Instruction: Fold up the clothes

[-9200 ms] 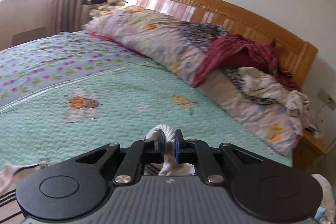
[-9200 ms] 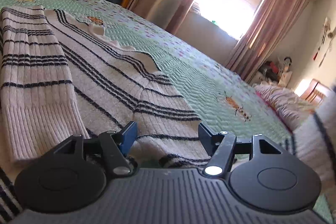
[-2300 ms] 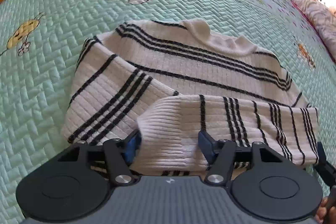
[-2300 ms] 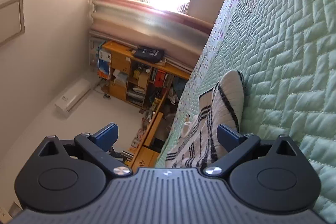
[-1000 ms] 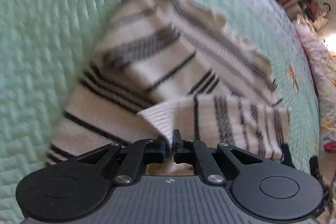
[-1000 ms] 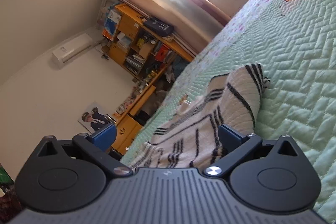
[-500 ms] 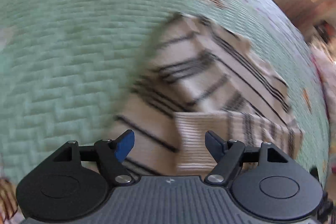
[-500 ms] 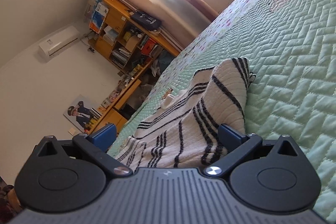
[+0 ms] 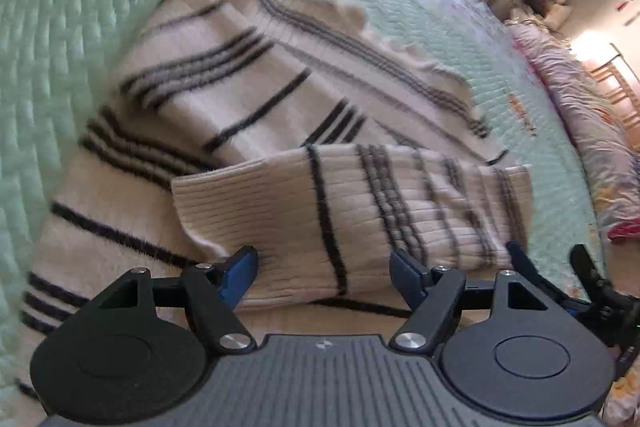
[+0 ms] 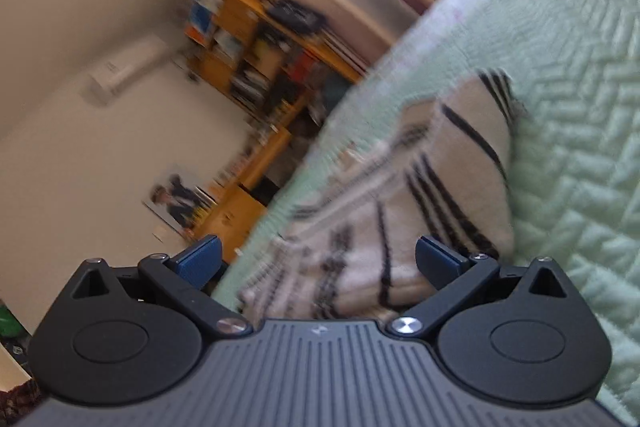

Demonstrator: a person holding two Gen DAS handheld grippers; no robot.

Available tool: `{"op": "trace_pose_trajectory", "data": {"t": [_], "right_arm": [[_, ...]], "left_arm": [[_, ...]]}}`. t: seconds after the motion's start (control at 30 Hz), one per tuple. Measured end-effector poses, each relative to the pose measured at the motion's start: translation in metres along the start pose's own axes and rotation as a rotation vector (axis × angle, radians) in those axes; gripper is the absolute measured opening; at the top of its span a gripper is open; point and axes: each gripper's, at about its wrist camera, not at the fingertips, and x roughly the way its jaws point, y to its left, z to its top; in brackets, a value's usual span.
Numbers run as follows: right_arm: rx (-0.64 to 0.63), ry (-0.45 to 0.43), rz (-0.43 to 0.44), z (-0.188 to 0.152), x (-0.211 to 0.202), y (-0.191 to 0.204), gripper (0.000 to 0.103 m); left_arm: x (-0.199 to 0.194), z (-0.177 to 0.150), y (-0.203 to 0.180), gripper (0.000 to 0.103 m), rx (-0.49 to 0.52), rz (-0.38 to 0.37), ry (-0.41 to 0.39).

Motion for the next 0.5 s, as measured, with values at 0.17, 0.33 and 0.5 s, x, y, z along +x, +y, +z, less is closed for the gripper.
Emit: {"op": "trace_pose_trajectory", "data": {"t": [0.17,0.33,0.5], "right_arm": [[0.005,0.002,0.011,0.001,-0.001,-0.001,0.102],[0.045,0.017,0.097,0.003,0.0,0.005,0.102],[0.006,0.072,0.238,0.0,0.008,0.029,0.102]], "left_arm": [[-0.026,-0.007,-0.011,0.075,0.03,-0.015,-0.041],[-0.051,-0.014,-0.012,0.075,0.006,-0.002,-0.109],[-0.063,-0.006,0.015,0.075,-0.127,0.145,-0.201]]}}
